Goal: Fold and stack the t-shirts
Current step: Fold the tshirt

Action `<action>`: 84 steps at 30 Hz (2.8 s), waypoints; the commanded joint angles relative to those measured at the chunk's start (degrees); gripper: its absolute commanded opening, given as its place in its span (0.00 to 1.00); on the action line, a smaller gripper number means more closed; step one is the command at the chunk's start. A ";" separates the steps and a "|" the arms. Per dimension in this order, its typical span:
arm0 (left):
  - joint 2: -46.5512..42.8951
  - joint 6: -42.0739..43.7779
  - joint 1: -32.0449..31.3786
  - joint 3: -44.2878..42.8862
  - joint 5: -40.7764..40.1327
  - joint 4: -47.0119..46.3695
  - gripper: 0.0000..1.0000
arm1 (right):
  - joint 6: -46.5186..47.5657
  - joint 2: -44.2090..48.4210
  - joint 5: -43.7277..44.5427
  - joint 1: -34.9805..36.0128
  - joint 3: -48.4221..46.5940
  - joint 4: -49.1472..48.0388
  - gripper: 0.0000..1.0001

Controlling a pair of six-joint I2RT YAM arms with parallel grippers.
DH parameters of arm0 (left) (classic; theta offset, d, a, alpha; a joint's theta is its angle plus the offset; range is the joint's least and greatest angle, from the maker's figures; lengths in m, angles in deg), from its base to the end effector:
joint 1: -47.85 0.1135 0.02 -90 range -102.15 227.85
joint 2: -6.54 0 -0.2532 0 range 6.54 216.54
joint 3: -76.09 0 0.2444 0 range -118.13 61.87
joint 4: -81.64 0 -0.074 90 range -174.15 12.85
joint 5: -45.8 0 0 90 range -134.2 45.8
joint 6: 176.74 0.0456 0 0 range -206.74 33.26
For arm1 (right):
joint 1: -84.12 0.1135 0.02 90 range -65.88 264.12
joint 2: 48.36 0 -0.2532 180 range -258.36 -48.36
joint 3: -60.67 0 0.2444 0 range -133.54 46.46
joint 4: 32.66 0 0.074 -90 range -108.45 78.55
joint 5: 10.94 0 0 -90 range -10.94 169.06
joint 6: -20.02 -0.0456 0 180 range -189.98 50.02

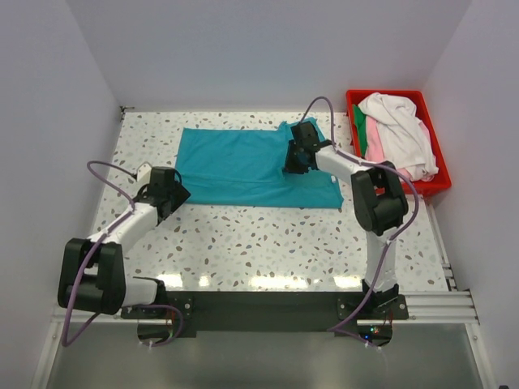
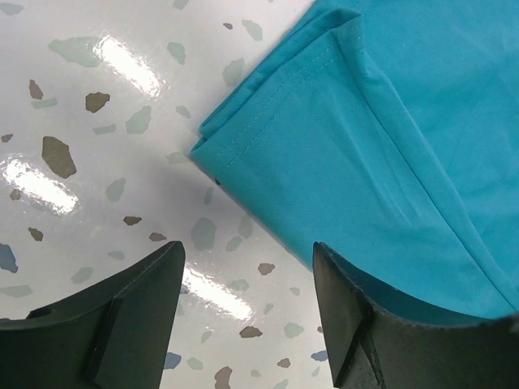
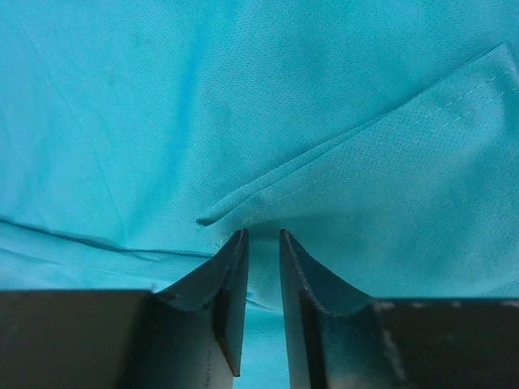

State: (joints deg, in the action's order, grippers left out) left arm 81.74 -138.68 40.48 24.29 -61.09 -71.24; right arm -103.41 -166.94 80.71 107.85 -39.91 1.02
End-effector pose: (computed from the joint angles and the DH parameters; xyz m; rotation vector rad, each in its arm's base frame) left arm 0.2540 -0.0195 0.1704 -1.0291 2.1737 -0.1165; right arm 0.4104 0.1790 0.1665 0.2251 2.5038 0.3861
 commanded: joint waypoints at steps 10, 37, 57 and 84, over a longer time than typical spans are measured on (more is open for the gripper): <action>8.29 -3.34 1.84 -0.73 -3.07 -5.70 0.69 | 1.87 3.35 2.02 0.00 1.80 0.05 0.52; 13.05 -3.87 3.77 -2.41 -4.12 -7.99 0.16 | -3.04 25.42 7.93 -11.51 33.90 -2.15 0.61; -15.04 -11.25 4.21 9.89 -10.18 12.65 0.00 | -2.95 58.96 -1.56 -11.42 51.81 12.76 0.00; 25.13 27.24 3.86 -37.71 0.45 -0.87 0.62 | 13.12 20.10 -1.83 -11.51 7.65 -0.29 0.65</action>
State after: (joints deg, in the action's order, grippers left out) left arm 99.40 -120.45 44.34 -7.47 -63.05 -71.24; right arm -94.60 -140.38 78.05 96.44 -26.67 4.91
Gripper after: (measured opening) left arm 0.629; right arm 0.663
